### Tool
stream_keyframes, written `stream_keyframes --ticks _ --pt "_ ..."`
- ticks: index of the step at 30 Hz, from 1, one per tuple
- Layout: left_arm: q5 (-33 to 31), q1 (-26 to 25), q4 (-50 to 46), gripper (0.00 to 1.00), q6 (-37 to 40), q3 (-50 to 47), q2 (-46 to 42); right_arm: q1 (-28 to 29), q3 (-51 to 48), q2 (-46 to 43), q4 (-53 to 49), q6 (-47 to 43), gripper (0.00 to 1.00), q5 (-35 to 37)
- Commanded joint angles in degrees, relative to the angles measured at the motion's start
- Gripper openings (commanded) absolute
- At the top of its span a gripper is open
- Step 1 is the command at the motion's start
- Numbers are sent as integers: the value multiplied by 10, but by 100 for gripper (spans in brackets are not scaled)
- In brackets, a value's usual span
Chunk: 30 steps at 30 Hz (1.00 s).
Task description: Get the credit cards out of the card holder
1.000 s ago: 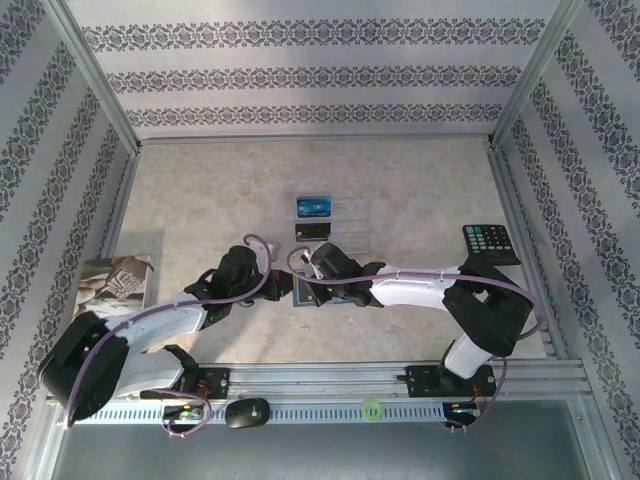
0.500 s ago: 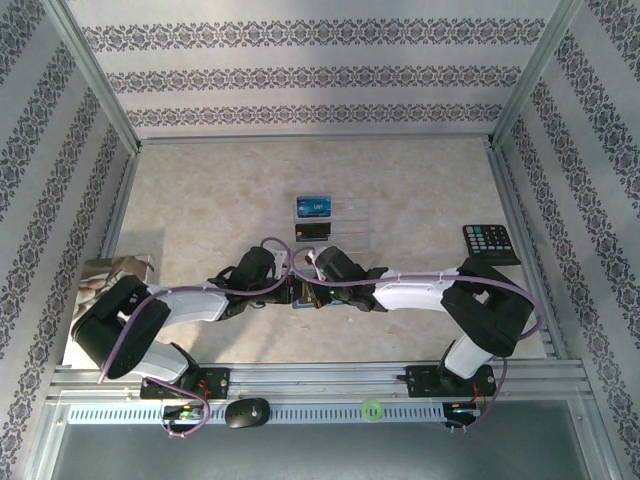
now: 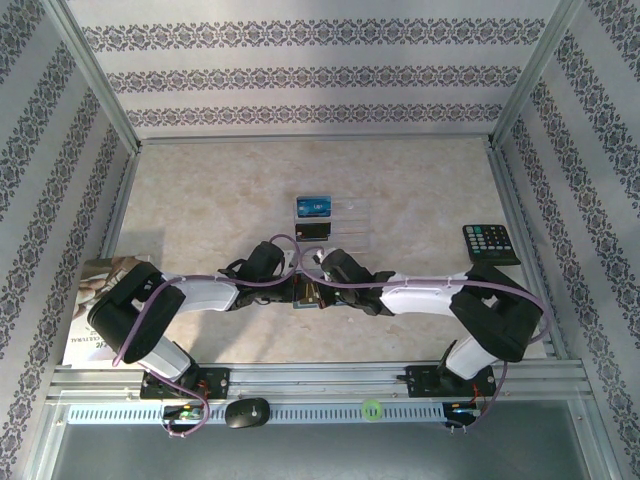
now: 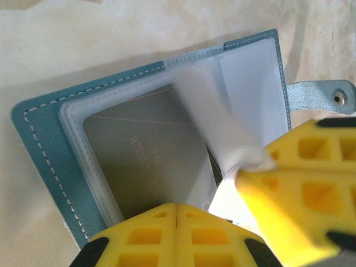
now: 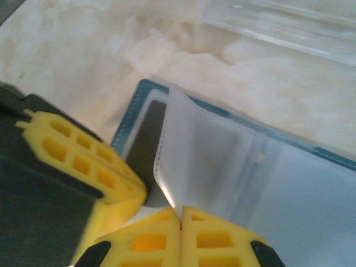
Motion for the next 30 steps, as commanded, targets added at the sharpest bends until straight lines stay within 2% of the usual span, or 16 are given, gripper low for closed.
stream_keyframes --ticks 1,4,7,9,10,14,17,20,24,27,30 --pt "2 -7 -61 0 18 -5 14 -6 -24 -37 -13 54 5 80" --pt "1 -7 -61 0 22 -2 14 -13 -35 -64 -42 90 21 132" --pt "3 -7 -61 0 25 -1 8 -17 -38 -110 -62 88 27 162" --pt "4 -7 -61 0 27 2 3 -23 -32 -140 -57 63 29 138" --pt "5 -7 -61 0 28 4 2 -31 -25 -149 -45 45 29 95" --pt "8 -7 -57 0 27 7 2 -60 21 -120 -50 51 28 -47" --pt "8 -7 -56 0 28 9 -4 -63 25 -82 -33 68 24 -94" --pt "7 -8 -57 0 29 10 -8 -68 18 -43 -41 92 21 -99" --pt "7 -7 -53 0 29 12 -6 -84 -19 -18 -39 139 16 -57" --pt "9 -7 -51 0 31 17 -6 -90 -20 -10 -71 145 16 -20" --pt "12 -7 -48 0 34 24 -18 -91 -15 -10 -74 137 17 -21"
